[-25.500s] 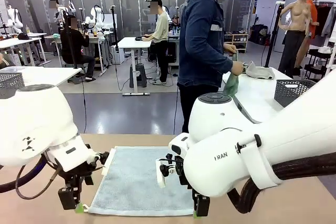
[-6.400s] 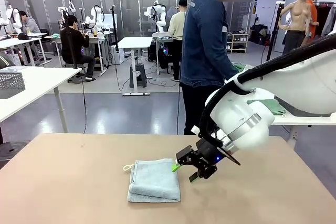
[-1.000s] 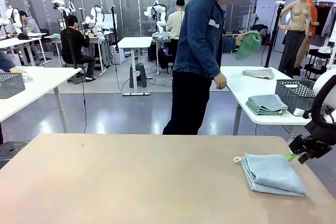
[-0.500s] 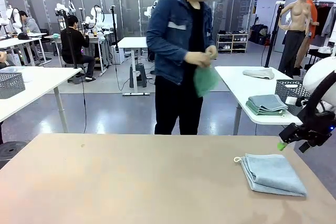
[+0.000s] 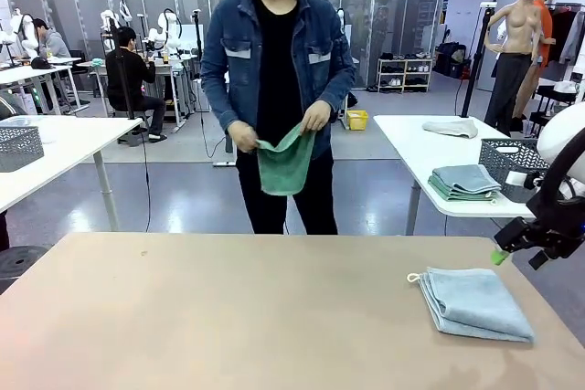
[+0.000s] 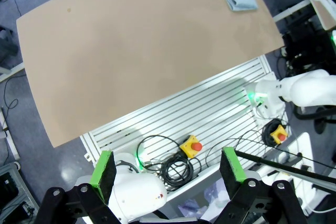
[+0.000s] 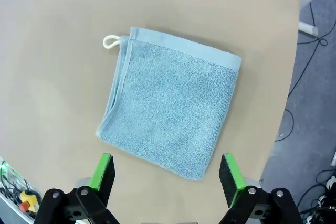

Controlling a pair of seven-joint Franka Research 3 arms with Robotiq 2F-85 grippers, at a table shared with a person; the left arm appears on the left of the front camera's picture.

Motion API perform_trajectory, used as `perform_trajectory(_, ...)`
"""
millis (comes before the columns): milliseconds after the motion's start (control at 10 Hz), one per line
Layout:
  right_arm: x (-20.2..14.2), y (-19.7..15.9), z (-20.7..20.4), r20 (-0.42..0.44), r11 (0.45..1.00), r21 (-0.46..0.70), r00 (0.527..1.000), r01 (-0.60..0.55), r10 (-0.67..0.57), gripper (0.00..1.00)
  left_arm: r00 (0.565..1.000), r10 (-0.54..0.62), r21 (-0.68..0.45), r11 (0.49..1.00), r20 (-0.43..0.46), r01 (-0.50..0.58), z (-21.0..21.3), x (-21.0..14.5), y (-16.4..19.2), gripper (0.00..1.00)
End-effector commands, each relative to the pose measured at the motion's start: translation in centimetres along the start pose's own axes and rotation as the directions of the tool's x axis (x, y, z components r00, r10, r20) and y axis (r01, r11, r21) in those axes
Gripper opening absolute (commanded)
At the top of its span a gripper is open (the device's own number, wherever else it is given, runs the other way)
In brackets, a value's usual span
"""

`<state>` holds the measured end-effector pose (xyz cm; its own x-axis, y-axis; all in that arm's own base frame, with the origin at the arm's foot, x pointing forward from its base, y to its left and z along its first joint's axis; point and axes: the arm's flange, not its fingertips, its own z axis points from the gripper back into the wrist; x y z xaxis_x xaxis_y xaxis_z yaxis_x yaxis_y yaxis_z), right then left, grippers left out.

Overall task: Fold the towels and place them in the basket.
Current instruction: When a person lays out a Towel with hook on the table, fold it in half twice.

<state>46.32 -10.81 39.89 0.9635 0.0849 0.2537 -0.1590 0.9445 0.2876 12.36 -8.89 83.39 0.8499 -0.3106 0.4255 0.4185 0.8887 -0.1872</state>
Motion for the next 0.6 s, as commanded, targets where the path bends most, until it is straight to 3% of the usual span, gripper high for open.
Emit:
perform_trajectory(0, 0.45, -0.12, -0.05, 0.006, 1.0, 0.022, 1.0, -0.019, 0.019, 1.0, 1.0, -0.013, 0.001, 1.0, 0.008, 0.013, 0.38, -0.35, -0.43, 1.0)
perform_trajectory(500, 0.08, 0.18, -0.04, -0.001, 1.0, 0.001, 1.0, -0.004, 0.004, 0.99, 1.0, -0.013, 0.001, 1.0, 0.008, 0.013, 0.38, -0.35, -0.43, 1.0)
